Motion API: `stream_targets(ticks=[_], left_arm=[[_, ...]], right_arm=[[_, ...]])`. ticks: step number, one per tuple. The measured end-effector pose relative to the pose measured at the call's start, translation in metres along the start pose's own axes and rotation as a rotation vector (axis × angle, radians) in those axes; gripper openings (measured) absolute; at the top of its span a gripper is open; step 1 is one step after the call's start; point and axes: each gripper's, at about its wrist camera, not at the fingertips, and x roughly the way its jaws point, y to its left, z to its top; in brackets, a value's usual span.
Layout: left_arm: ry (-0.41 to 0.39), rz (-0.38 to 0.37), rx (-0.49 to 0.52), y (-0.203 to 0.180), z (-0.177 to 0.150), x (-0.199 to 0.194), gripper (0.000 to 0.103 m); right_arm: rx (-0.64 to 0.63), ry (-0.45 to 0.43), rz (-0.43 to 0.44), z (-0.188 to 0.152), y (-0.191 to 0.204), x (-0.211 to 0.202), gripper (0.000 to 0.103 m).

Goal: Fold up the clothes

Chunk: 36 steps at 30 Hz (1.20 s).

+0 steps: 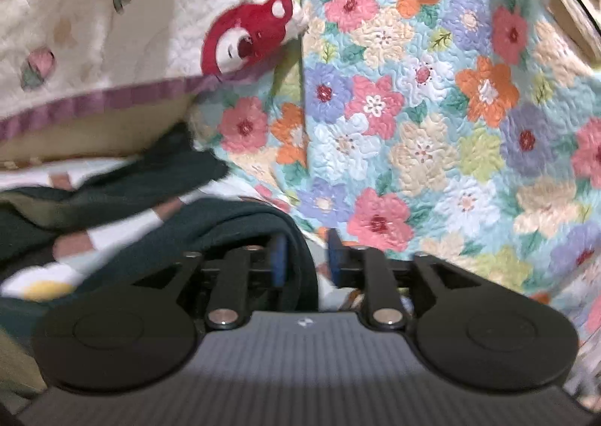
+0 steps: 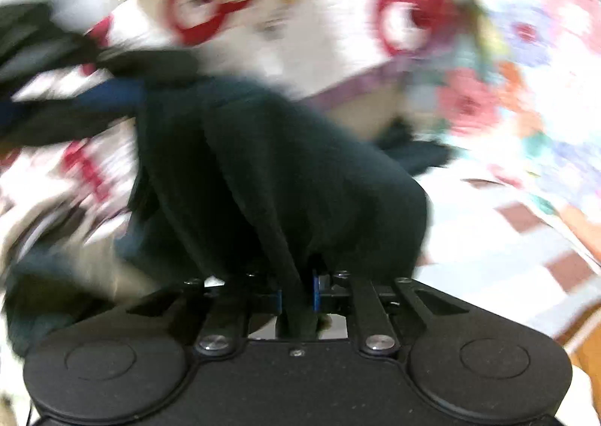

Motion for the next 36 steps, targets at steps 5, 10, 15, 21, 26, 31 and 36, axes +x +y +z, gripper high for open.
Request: stream_targets(ticks=[5, 10, 15, 21, 26, 31, 36], left_arm=[[-0.011, 0.242, 0.026, 0.056, -0.023, -0.073, 0.047], [0.041, 0.649, -0.059, 0.133, -0.060, -0.163, 0.052], [0.061, 0.941, -0.253, 0.186, -0.105, -0.233, 0.052], [0.050, 0.955, -0.404, 0.198, -0.139, -0.250, 0.059], [0.052, 0.928, -0.528, 0.204, -0.166, -0.252, 0.059], [0.047, 0.838, -0.766, 0.205, -0.191, -0.252, 0.061], [0.010, 0.794, -0.861, 0.197, -0.199, -0.258, 0.062]], right_arm=[[0.037, -0.089, -0.196, 0.007, -0.038, -0.002, 0.005], [0.065, -0.037, -0.259, 0.000, -0.053, 0.006, 0.010], [0.092, 0.024, -0.313, -0.008, -0.066, 0.014, 0.023], [0.124, 0.098, -0.377, -0.018, -0.082, 0.023, 0.053], [0.138, 0.161, -0.337, -0.032, -0.076, 0.027, 0.053], [0.124, 0.201, -0.275, -0.041, -0.066, 0.028, 0.058], [0.163, 0.229, -0.171, -0.047, -0.062, 0.035, 0.059]])
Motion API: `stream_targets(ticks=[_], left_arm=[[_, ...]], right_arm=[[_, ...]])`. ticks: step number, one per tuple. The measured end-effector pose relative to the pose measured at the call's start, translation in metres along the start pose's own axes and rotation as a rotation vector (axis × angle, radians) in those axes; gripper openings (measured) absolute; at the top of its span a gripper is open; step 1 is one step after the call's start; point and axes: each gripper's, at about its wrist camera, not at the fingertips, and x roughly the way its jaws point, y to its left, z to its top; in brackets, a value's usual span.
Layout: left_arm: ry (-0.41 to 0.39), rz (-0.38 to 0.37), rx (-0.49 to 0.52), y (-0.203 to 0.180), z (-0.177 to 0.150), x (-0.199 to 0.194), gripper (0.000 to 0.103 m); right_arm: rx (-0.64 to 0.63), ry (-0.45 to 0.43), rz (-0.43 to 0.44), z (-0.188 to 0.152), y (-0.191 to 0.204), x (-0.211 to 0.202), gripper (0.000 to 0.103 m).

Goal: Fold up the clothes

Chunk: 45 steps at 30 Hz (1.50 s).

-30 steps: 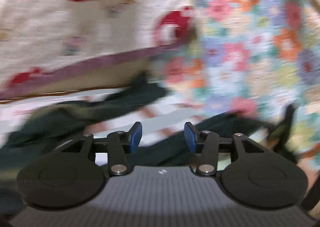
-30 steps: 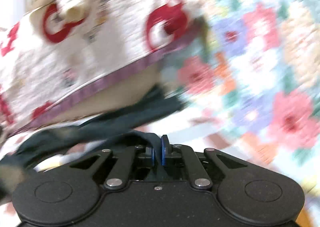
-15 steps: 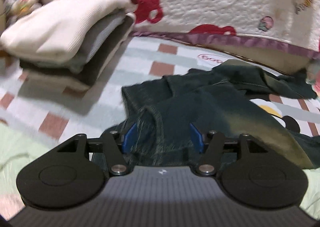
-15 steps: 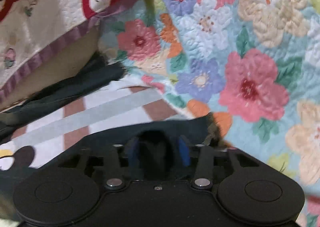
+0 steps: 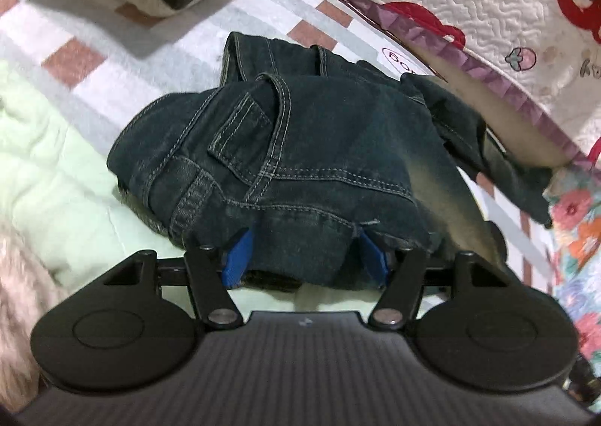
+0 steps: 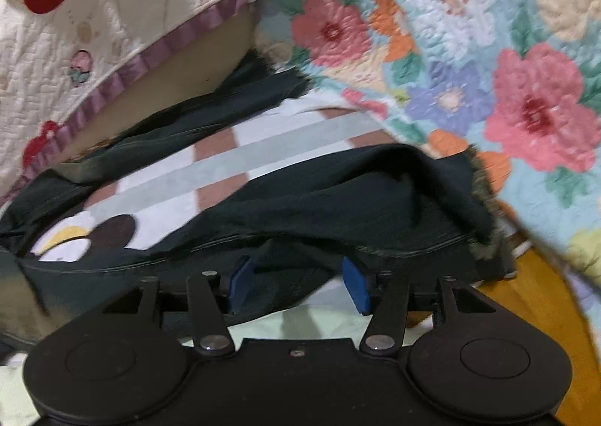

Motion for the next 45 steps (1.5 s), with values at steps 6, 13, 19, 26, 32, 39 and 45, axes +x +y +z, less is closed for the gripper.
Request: stream_targets(ticks=[6, 13, 19, 26, 32, 39, 45], left_arm=[[0.011, -0.078, -0.081, 0.004, -0.008, -0.011, 0.062], [0.137, -0.331, -0.334, 0.016, -0.020, 0.007, 0.064], [0.021, -0.235, -0.394, 0.020, -0.017, 0.030, 0.066], [-0.163, -0.139, -0.286, -0.004, 0.002, 0.027, 0.044], [-0.433, -0.070, 0.047, -0.063, 0.028, -0.021, 0.006], [-0.610, 0.033, 0.262, -0.093, 0.046, -0.047, 0.006], [-0.380, 0.226, 0.169, -0.028, 0.035, 0.022, 0.007]], right_arm=[[0.109, 0.109, 0.271, -0.012, 0.019, 0.012, 0.059], [-0.227, 0.150, 0.423, -0.046, 0.105, 0.009, 0.060], [-0.396, 0.181, 0.467, -0.069, 0.158, 0.016, 0.061], [-0.496, 0.124, 0.367, -0.067, 0.173, 0.022, 0.072], [-0.591, 0.064, 0.286, -0.062, 0.179, 0.021, 0.076], [-0.513, 0.029, 0.156, -0.051, 0.143, 0.019, 0.076], [-0.298, 0.027, 0.021, -0.038, 0.078, 0.016, 0.076]])
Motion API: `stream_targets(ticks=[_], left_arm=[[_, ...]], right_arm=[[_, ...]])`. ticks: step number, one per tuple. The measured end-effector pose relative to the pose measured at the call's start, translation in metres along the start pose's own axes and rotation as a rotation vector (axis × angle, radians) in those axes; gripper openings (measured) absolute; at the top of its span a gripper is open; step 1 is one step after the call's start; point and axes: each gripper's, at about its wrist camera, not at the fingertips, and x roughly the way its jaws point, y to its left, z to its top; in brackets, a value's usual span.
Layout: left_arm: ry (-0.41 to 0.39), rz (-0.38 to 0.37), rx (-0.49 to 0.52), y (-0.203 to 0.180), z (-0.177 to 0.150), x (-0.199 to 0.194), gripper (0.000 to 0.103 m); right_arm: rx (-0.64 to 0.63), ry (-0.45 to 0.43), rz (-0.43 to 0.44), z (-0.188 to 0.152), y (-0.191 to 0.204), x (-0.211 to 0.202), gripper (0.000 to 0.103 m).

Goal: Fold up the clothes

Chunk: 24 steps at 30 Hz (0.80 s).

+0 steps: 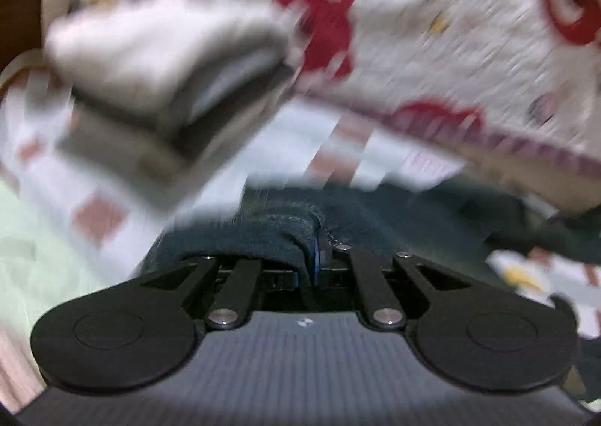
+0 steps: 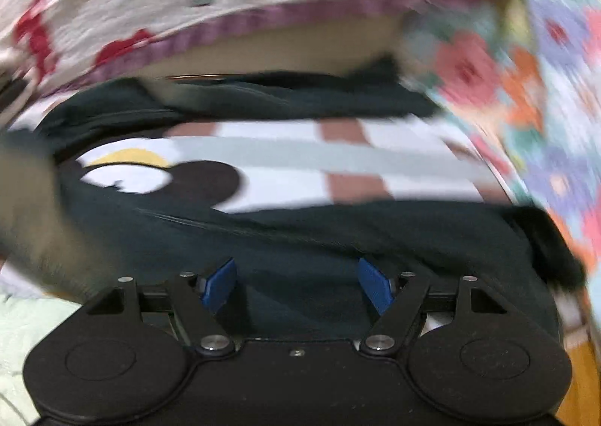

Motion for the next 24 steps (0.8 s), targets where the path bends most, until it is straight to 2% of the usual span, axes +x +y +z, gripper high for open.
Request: stream_targets(ticks=[2, 5, 9, 12, 17, 18, 21, 23, 24], left_arm=[[0.034, 0.010, -0.024, 0.006, -0.005, 0.008, 0.008], [0.015, 0.001, -0.019, 0.004, 0.002, 0.009, 0.008], [0.019, 0.025, 0.012, 0.000, -0.003, 0.011, 0.008], [0.029, 0.027, 0.006, 0.003, -0.009, 0.010, 0.008], [0.026, 0.024, -0.004, 0.006, -0.018, 0.007, 0.009], [0.025, 0.023, -0.006, 0.006, -0.019, 0.006, 0.009], [0.020, 0.031, 0.009, 0.004, -0.021, 0.008, 0.009], [0.021, 0.024, 0.006, 0.006, -0.019, 0.008, 0.008], [0.019, 0.019, 0.005, 0.006, -0.018, 0.008, 0.008]], right_arm=[[0.072, 0.005, -0.043, -0.002, -0.022, -0.001, 0.076], [0.225, -0.006, -0.076, -0.007, -0.064, -0.016, 0.076], [0.444, -0.032, -0.057, -0.016, -0.108, -0.021, 0.076], [0.541, -0.049, -0.005, -0.017, -0.123, -0.013, 0.077], [0.643, -0.081, 0.026, -0.015, -0.129, 0.011, 0.080], [0.659, -0.093, 0.022, -0.016, -0.129, 0.016, 0.085], [0.663, -0.132, -0.002, -0.016, -0.127, 0.027, 0.085], [0.589, -0.157, -0.009, -0.010, -0.120, 0.030, 0.050], [0.555, -0.179, -0.014, -0.006, -0.117, 0.028, 0.019]])
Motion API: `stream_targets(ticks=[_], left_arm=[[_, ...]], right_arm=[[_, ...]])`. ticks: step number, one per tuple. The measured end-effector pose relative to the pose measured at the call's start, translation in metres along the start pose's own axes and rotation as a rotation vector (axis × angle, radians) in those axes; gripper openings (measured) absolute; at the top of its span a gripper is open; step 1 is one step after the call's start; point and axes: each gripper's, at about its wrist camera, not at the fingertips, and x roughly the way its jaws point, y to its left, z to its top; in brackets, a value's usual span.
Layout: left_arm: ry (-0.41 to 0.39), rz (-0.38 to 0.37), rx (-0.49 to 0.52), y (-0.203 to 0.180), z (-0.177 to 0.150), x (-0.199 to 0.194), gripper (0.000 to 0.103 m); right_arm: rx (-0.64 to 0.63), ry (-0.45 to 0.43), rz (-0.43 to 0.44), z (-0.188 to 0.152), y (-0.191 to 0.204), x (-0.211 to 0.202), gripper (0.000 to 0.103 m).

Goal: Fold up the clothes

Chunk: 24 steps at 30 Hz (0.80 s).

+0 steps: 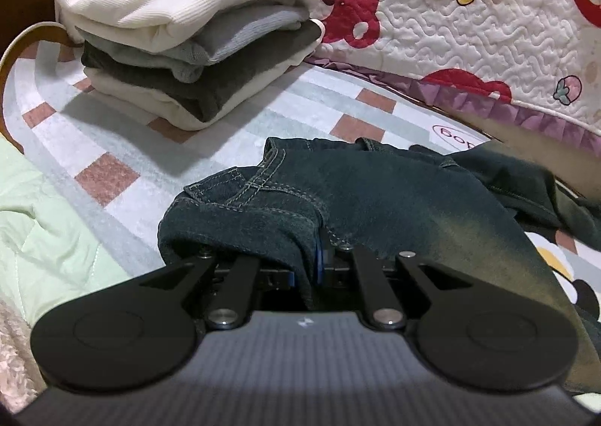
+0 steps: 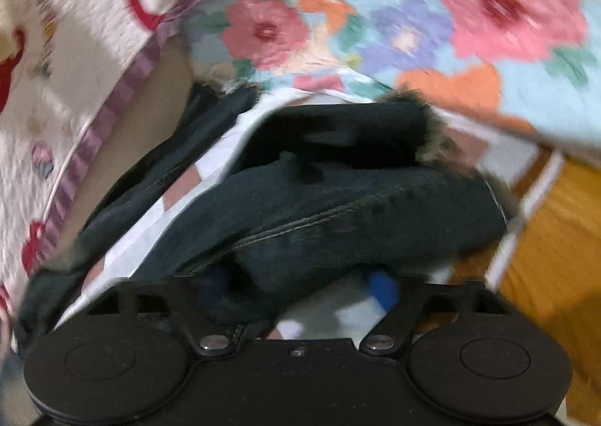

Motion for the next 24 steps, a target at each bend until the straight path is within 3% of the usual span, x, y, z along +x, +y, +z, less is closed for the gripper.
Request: stream_targets(ticks=[1, 7, 14, 16, 18, 20, 22, 24], left_arm=[[-0.003, -0.005, 0.000, 0.000, 0.001, -0.001, 0.008], [-0.069, -0.012, 0.020, -0.014, 0.021, -0.008, 0.007], [-0.013, -0.015, -0.036, -0.012, 0.036, -0.004, 0.007], [0.008, -0.005, -0.042, -0.011, 0.037, -0.002, 0.007], [0.049, 0.048, -0.004, -0.013, 0.025, 0.008, 0.007], [0.048, 0.042, -0.010, -0.011, 0.023, 0.008, 0.007], [0.047, 0.035, -0.015, -0.009, 0.020, 0.007, 0.007], [0.046, 0.029, -0.021, -0.008, 0.018, 0.006, 0.007]], right_arm=[[-0.032, -0.026, 0.005, 0.004, 0.006, -0.003, 0.005], [-0.143, -0.078, -0.023, 0.057, 0.031, 0.017, 0.002], [-0.268, -0.130, -0.060, 0.121, 0.061, 0.044, 0.003], [-0.303, -0.145, -0.070, 0.139, 0.069, 0.052, 0.025], [-0.314, -0.145, -0.074, 0.148, 0.071, 0.055, 0.028], [-0.275, -0.116, -0.067, 0.139, 0.060, 0.052, 0.032], [-0.236, -0.086, -0.059, 0.129, 0.049, 0.048, 0.052], [-0.196, -0.057, -0.051, 0.119, 0.037, 0.044, 0.061]])
